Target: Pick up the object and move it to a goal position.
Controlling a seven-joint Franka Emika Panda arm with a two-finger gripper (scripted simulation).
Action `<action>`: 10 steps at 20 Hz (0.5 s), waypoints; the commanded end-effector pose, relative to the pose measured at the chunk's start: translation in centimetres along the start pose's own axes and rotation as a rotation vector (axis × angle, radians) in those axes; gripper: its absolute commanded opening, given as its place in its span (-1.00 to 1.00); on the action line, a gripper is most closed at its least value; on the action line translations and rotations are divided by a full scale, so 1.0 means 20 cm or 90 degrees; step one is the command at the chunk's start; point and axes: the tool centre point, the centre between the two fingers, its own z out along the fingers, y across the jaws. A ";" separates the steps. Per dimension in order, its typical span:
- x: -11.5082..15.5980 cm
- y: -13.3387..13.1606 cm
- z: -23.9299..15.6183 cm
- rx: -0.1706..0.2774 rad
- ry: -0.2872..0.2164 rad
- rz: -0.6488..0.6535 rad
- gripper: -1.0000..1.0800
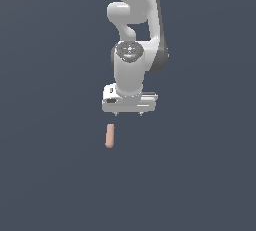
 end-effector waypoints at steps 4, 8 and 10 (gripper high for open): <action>0.01 -0.01 -0.02 0.002 0.006 -0.004 0.92; 0.06 -0.06 -0.09 0.010 0.026 -0.019 0.92; 0.07 -0.07 -0.11 0.012 0.031 -0.022 0.92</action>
